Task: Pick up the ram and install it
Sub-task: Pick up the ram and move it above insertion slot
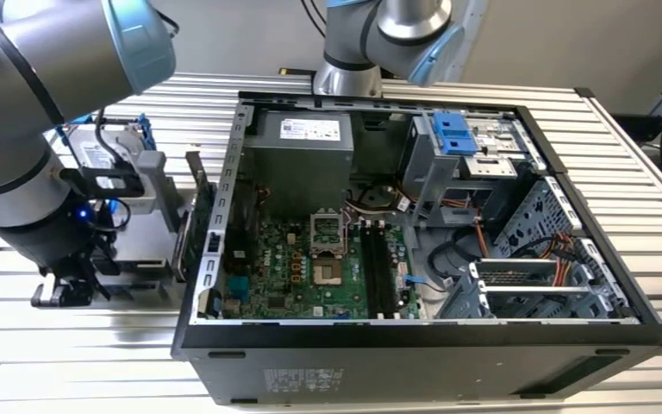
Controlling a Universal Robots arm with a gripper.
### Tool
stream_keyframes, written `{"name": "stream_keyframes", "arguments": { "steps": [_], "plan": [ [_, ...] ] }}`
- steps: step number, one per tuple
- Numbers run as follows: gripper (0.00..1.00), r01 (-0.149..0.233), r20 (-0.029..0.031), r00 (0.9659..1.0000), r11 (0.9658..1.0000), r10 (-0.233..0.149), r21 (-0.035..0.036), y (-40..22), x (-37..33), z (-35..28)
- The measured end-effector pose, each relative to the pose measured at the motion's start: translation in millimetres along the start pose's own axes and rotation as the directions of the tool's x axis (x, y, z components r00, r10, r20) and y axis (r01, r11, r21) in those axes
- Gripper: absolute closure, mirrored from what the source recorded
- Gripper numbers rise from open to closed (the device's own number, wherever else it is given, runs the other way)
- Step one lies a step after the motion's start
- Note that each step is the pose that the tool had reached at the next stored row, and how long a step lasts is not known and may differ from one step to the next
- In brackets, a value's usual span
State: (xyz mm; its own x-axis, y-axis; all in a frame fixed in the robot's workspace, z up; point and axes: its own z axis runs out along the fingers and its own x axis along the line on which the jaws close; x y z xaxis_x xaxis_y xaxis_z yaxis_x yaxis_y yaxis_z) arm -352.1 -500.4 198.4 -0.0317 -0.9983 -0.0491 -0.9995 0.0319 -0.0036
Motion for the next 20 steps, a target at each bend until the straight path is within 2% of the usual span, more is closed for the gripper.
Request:
{"name": "stream_keyframes", "arguments": {
  "steps": [9, 20],
  "plan": [
    [0.0, -0.001, -0.0001, 1.0, 1.0, 0.001, -0.0006, 0.2, 0.2, 4.4],
    [0.0, -0.001, 0.0, 1.0, 1.0, 0.001, -0.0027, 0.2, 0.2, 4.6]
  ]
}}
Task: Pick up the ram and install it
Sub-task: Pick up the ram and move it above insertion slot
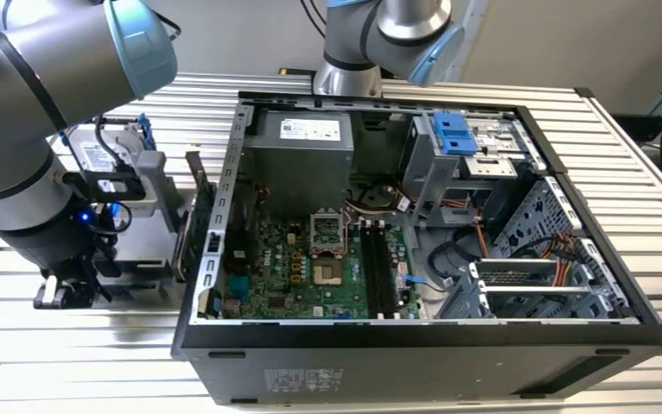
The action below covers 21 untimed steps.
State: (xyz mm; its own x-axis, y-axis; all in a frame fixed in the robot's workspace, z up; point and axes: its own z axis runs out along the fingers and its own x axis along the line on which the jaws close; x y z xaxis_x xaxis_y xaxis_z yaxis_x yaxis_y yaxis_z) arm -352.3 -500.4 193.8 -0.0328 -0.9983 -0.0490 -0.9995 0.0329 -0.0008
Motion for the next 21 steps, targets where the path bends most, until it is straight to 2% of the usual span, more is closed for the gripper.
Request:
{"name": "stream_keyframes", "arguments": {
  "steps": [3, 4, 21],
  "plan": [
    [0.0, 0.0, -0.0001, 1.0, 1.0, 0.0, -0.0003, 0.0, 0.0, 0.0],
    [1.0, 0.0, -0.0001, 1.0, 1.0, 0.0, -0.0004, 0.0, 0.0, 0.0],
    [1.0, 0.0, -0.0001, 1.0, 1.0, 0.0, -0.0023, 0.0, 0.0, 0.0]
  ]
}}
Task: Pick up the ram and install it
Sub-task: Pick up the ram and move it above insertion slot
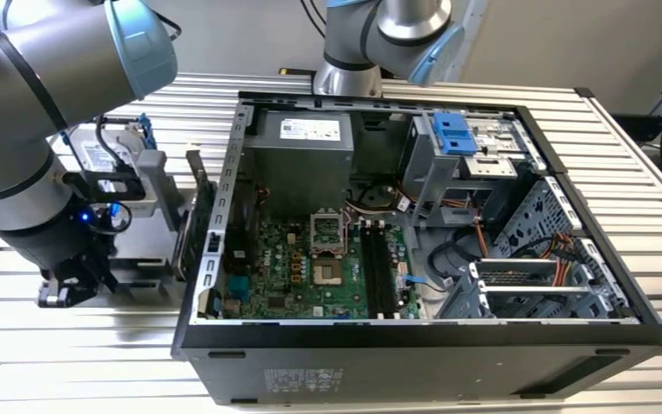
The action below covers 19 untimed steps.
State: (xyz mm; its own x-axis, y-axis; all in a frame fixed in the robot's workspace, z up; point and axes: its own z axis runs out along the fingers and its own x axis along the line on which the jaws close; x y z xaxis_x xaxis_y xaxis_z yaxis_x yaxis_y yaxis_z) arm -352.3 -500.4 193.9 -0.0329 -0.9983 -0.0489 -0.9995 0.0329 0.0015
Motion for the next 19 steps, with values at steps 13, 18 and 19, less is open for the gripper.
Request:
{"name": "stream_keyframes", "arguments": {
  "steps": [13, 18, 19],
  "plan": [
    [1.0, 0.0, -0.0001, 1.0, 1.0, 0.0, -0.0014, 0.0, 0.0, 0.0],
    [1.0, 0.0, 0.0, 1.0, 1.0, 0.0, -0.0016, 0.0, -0.3, -4.7],
    [1.0, 0.0, 0.0, 1.0, 1.0, 0.0, -0.0015, 0.0, -0.4, -7.1]
  ]
}}
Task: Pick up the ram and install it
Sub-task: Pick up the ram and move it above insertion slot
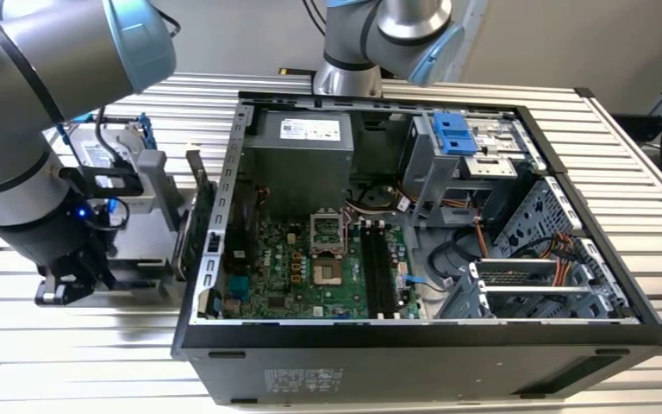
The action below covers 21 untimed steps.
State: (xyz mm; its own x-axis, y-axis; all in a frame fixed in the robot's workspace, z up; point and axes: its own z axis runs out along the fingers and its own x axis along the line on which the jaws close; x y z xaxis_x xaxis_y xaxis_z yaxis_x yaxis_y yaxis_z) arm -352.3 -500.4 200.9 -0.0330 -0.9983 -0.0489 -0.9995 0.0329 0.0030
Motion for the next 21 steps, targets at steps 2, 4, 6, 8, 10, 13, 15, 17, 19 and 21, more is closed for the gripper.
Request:
{"name": "stream_keyframes", "arguments": {
  "steps": [2, 4, 6, 8, 10, 13, 15, 17, 19, 21],
  "plan": [
    [1.0, 0.0, -0.0001, 1.0, 1.0, 0.0, 0.0, 0.0, -0.2, -4.4],
    [1.0, 0.0, 0.0, 1.0, 1.0, 0.0, 0.0, 0.0, -0.5, -9.4],
    [1.0, 0.0, 0.0, 1.0, 1.0, 0.0, -0.0001, 0.1, -0.7, -13.9],
    [1.0, 0.0, 0.0, 1.0, 1.0, 0.0, 0.0, 0.2, -0.8, -16.8],
    [1.0, 0.0, -0.0001, 1.0, 1.0, 0.0, 0.0, 0.5, -1.0, -20.3],
    [1.0, 0.0, 0.0, 1.0, 1.0, 0.0, 0.0002, 0.7, -1.3, -25.4],
    [1.0, 0.0, -0.0001, 1.0, 1.0, 0.0, 0.0001, 0.7, -1.6, -30.1],
    [1.0, 0.0, 0.0, 1.0, 1.0, 0.0, 0.0002, 0.8, -1.9, -36.0],
    [1.0, 0.0, -0.0001, 1.0, 1.0, 0.0, 0.0001, 0.8, -2.1, -41.7],
    [1.0, 0.0, 0.0, 1.0, 1.0, 0.0, 0.0002, 0.8, -2.4, -47.0]
  ]
}}
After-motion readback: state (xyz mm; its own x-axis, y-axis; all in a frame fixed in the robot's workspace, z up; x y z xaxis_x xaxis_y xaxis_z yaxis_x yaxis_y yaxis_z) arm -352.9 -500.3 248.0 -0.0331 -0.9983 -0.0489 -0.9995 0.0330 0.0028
